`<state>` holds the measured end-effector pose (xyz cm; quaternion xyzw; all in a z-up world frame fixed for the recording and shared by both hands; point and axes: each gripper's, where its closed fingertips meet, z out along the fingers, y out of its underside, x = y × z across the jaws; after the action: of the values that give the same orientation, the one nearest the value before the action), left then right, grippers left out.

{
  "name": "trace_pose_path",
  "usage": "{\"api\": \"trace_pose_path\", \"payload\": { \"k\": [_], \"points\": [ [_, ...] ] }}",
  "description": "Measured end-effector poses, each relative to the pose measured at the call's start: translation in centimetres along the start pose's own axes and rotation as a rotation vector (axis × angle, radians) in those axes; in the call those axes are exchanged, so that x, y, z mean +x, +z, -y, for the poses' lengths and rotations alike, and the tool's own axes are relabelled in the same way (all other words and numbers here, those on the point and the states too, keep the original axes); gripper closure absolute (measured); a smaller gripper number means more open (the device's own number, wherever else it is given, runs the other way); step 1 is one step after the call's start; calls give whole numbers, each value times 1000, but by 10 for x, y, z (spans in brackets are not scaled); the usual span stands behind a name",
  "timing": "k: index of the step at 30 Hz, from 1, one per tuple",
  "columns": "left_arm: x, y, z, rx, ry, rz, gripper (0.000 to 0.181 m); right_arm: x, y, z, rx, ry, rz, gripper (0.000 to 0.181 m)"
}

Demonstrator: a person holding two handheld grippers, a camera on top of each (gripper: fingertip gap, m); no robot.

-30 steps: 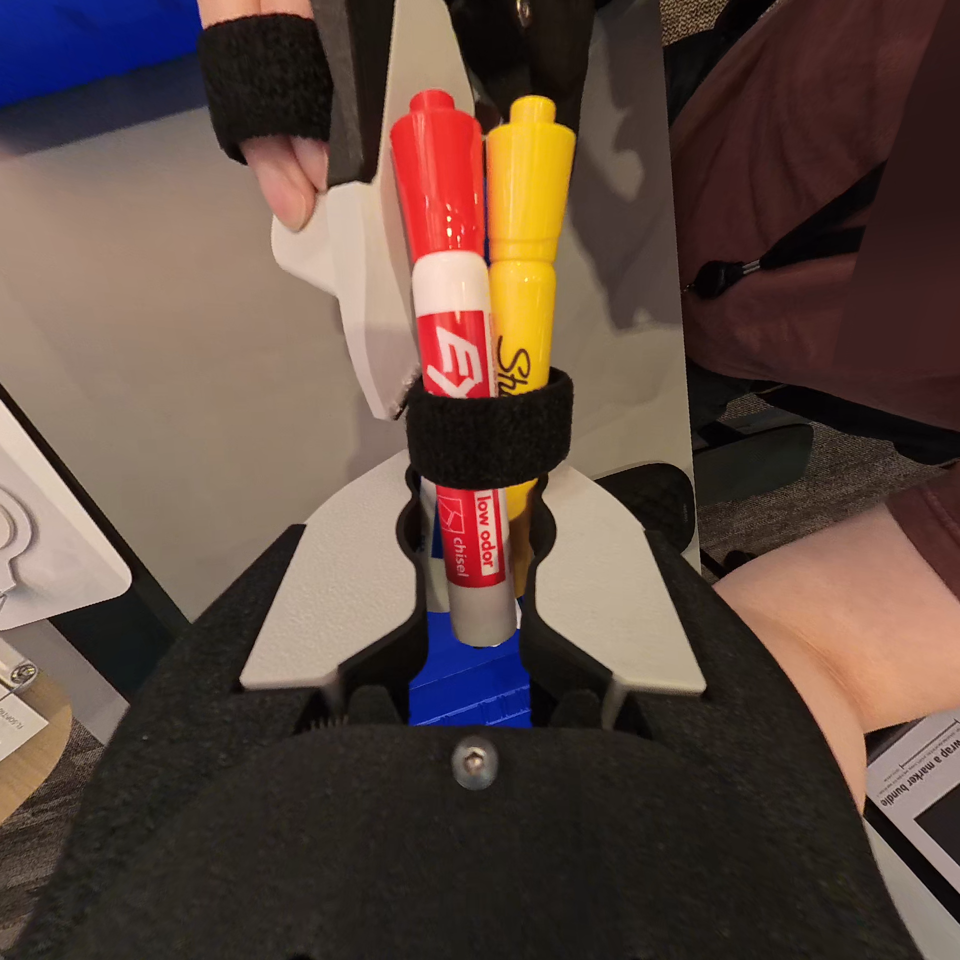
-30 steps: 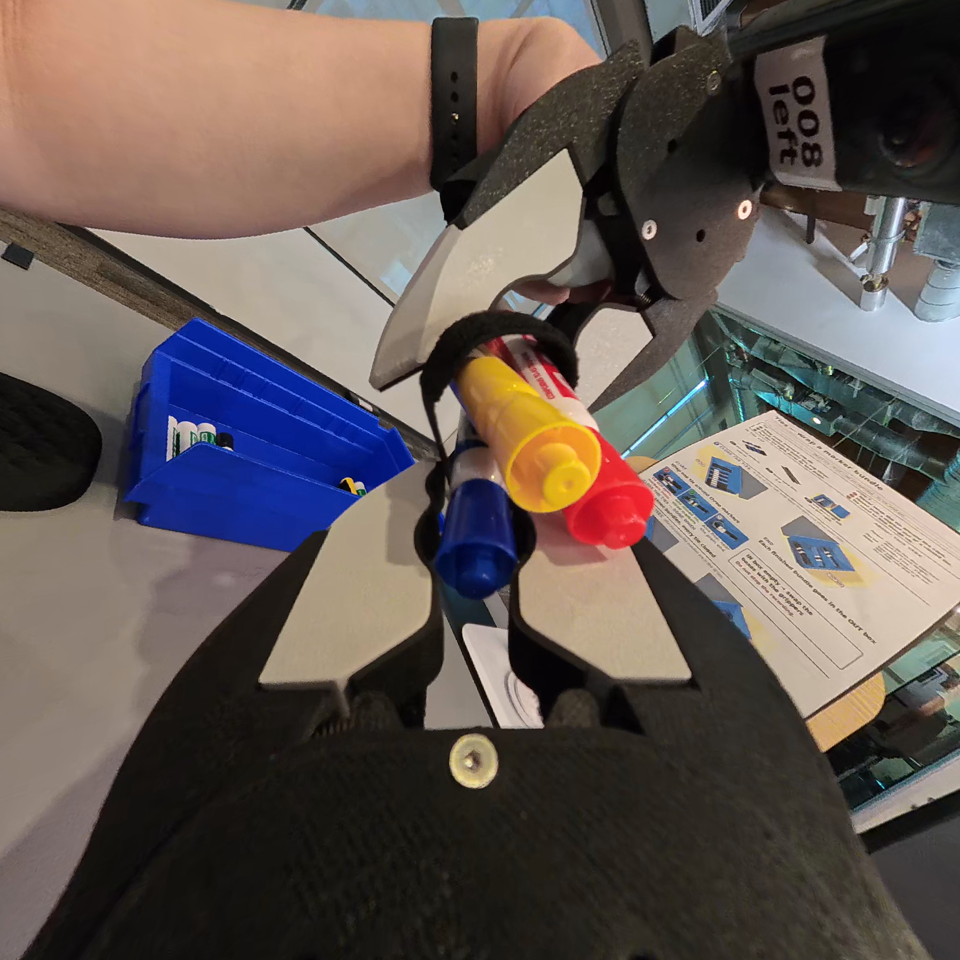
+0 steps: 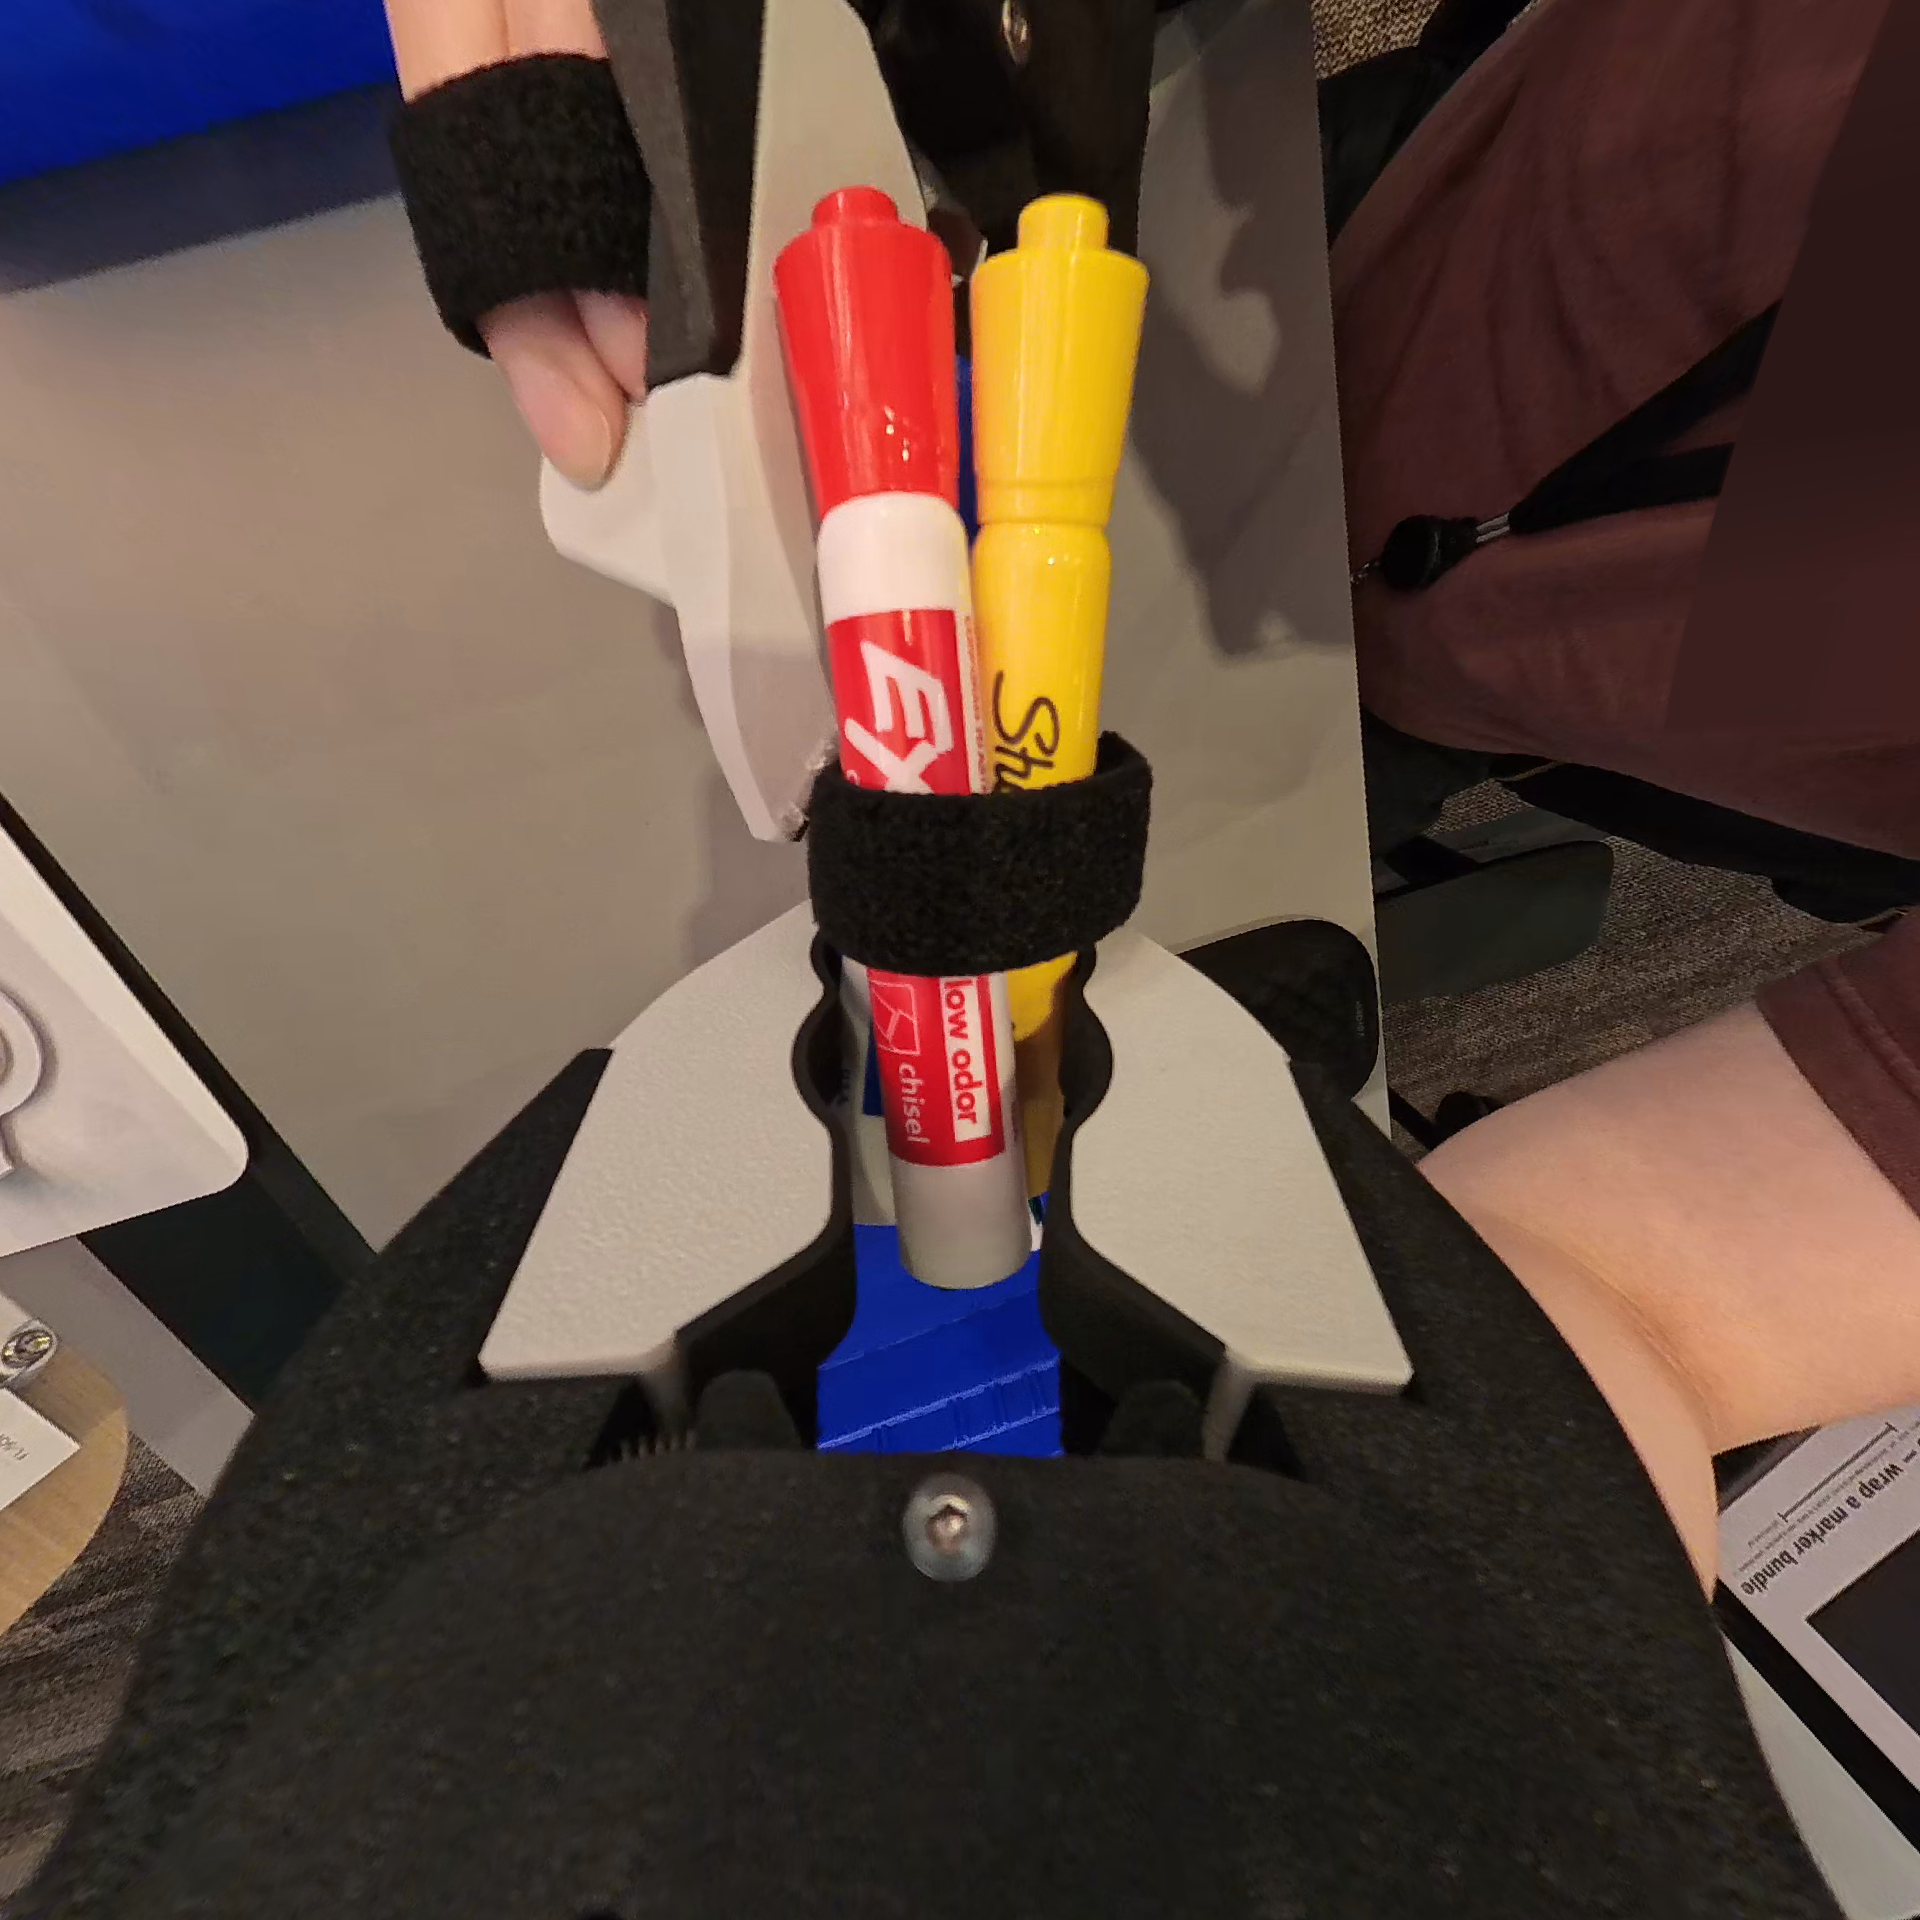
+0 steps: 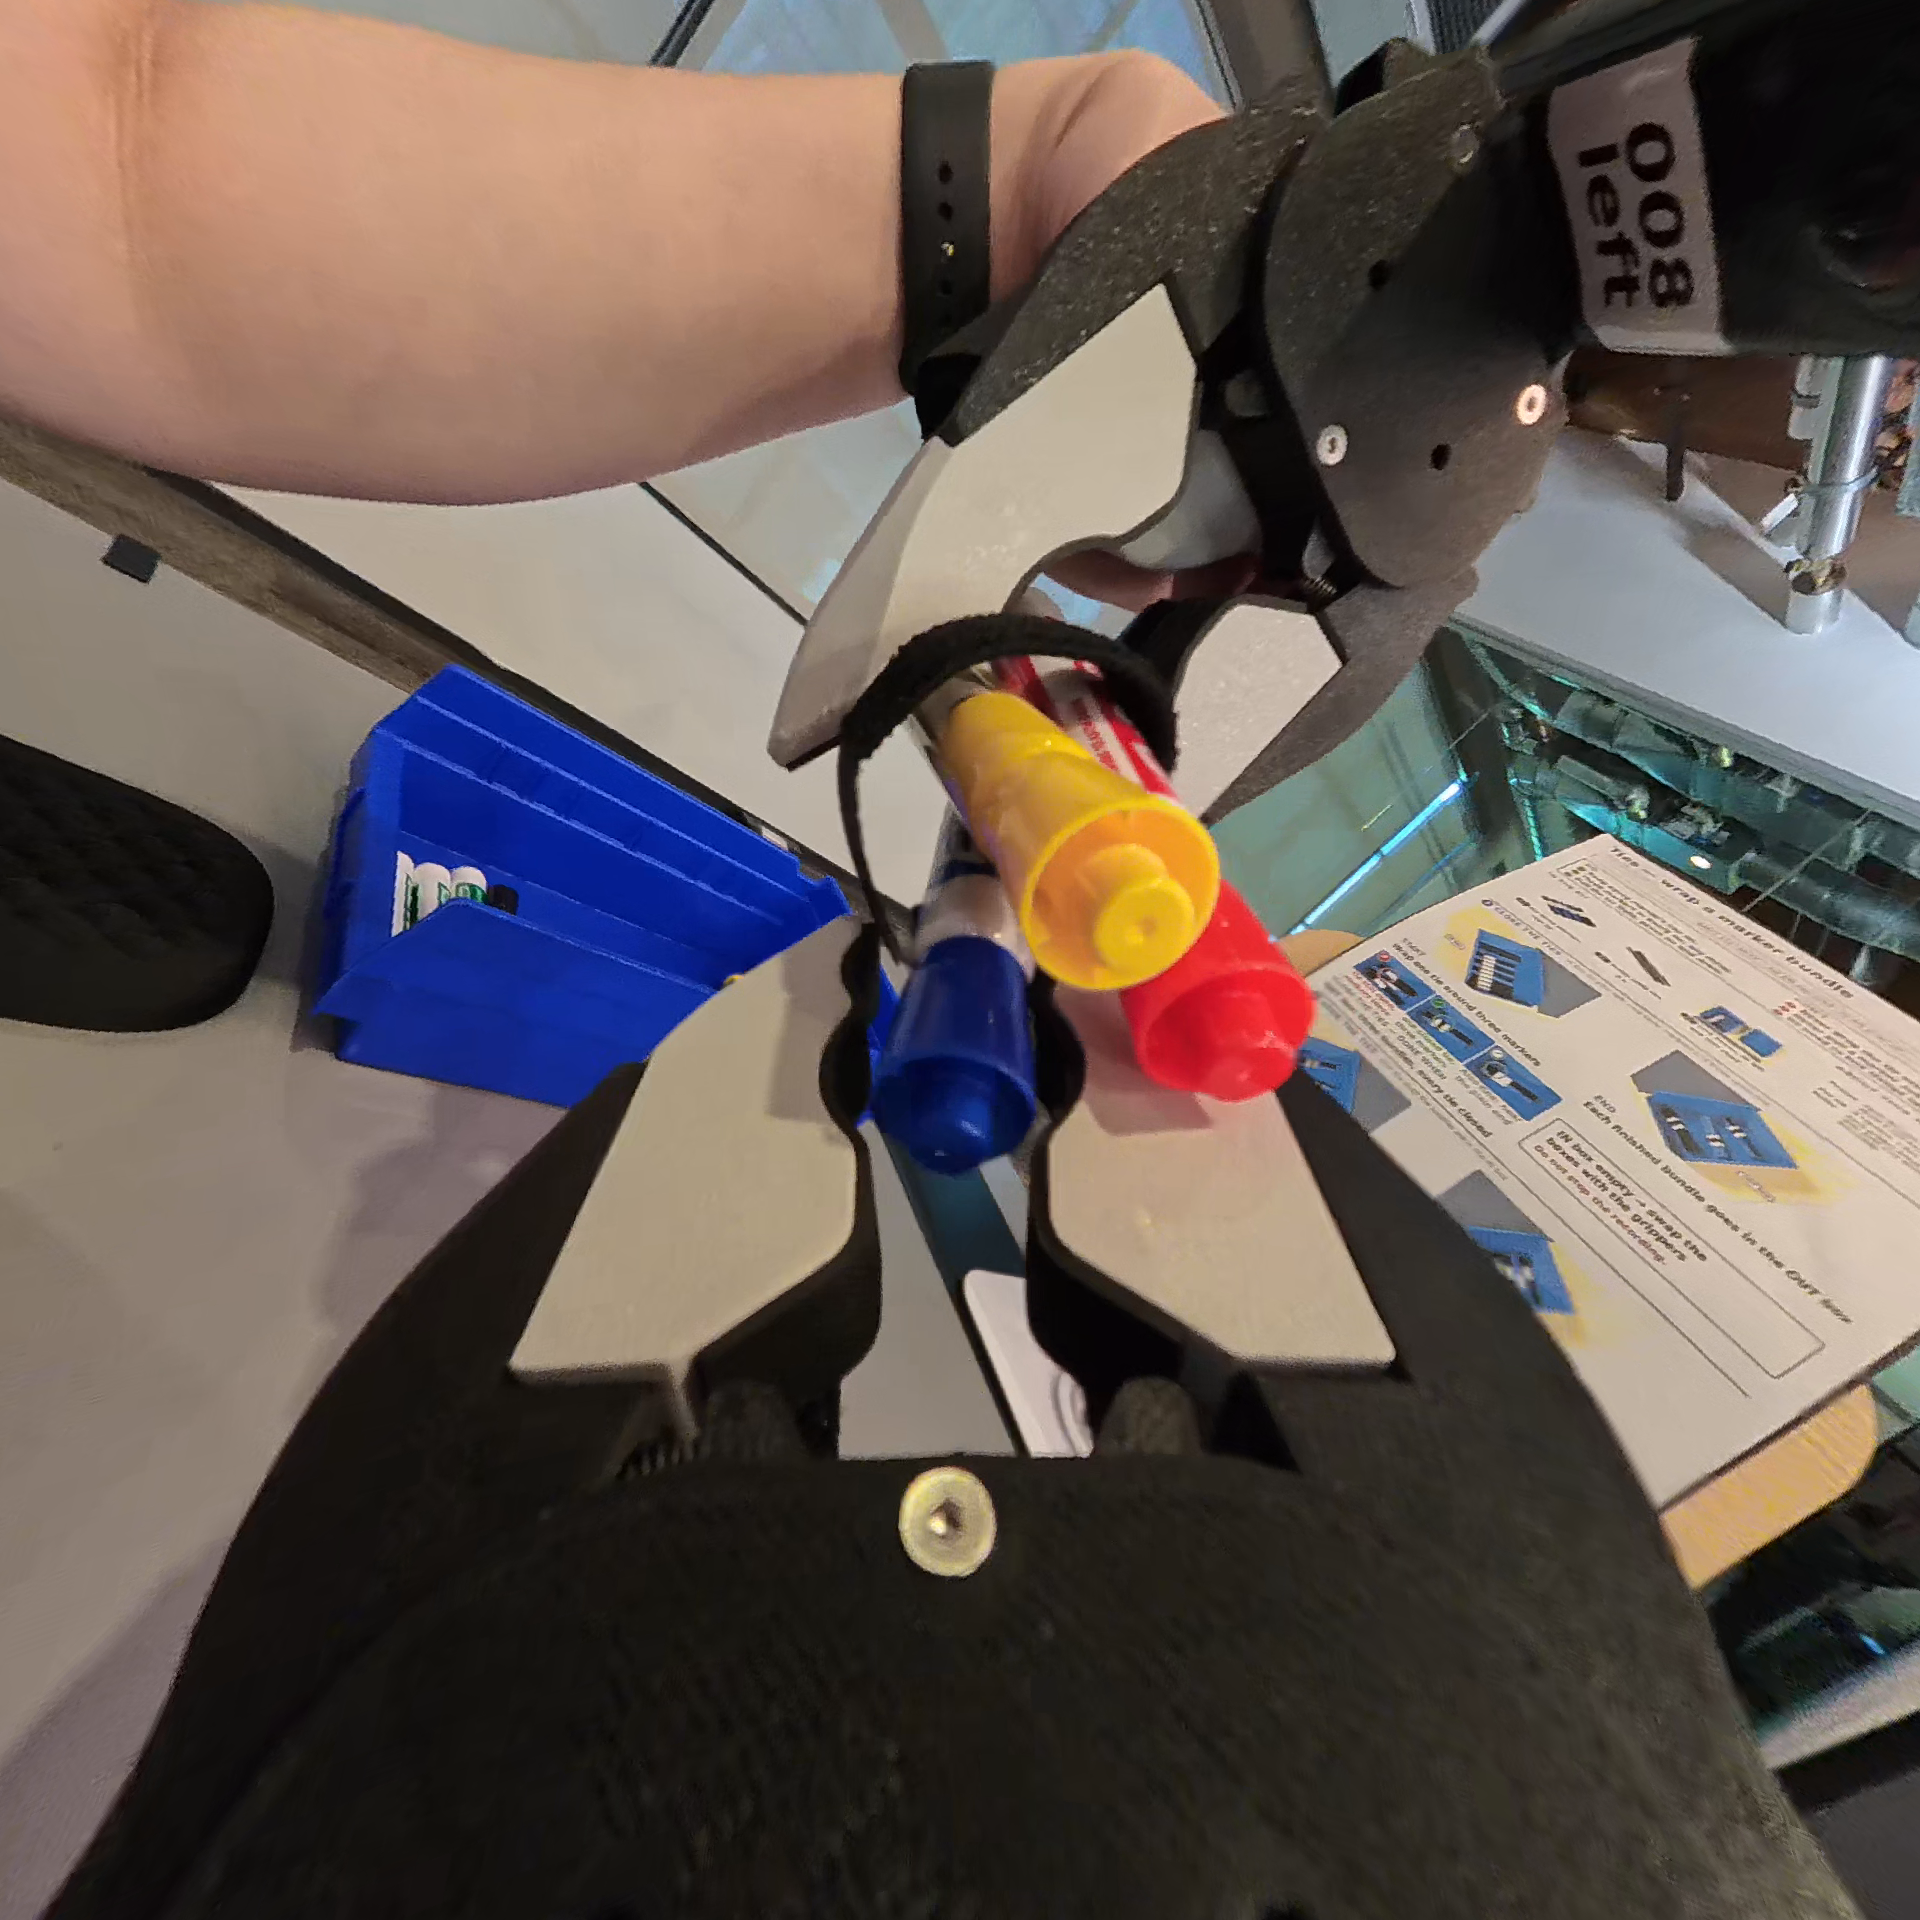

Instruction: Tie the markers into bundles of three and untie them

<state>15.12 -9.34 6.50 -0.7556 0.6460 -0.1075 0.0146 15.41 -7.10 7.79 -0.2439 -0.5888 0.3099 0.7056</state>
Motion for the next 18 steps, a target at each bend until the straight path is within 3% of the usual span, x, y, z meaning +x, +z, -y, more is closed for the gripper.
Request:
{"api": "trace_pose_path", "payload": {
  "k": [1,18],
  "points": [
    [1,0,0,0,2,-2,142,0,0,0,9,16,3,157],
    [0,-5,0,16,4,22,142,-3,1,1,28,65,34,146]
  ]
}}
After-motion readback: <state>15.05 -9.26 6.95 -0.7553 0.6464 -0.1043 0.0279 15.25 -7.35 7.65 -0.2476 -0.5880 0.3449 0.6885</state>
